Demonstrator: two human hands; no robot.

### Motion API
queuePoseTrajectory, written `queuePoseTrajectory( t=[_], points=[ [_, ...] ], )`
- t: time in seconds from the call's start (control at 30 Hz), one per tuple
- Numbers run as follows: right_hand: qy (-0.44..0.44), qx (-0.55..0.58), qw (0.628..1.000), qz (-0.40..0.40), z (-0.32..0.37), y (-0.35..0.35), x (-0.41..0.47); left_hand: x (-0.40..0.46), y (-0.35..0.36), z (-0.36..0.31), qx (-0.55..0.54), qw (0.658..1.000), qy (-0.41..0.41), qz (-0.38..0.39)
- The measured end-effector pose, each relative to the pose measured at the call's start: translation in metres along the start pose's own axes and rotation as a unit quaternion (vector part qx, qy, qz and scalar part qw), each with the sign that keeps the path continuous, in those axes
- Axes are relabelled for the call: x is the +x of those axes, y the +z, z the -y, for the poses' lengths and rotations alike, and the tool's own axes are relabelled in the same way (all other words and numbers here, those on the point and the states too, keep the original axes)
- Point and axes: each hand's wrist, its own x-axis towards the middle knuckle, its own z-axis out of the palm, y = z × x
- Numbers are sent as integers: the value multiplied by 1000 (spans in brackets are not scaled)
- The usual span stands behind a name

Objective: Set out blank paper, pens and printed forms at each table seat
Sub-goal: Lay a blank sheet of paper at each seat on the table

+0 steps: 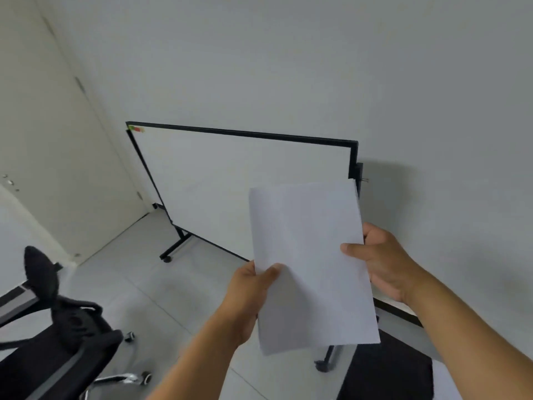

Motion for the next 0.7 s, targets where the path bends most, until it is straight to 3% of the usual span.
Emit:
queuePoseTrajectory(
  t=[0.17,0.33,0.7],
  points=[
    [-57,-57,993,86,48,94,6,-39,-68,-34,-45,990,71,-117],
    [-137,-120,977,113,92,189,-11,-84,-132,-63,-90,966,125,-210],
    [-224,-116,948,196,132,380,-58,-180,-297,-118,-154,913,220,-306]
  ],
)
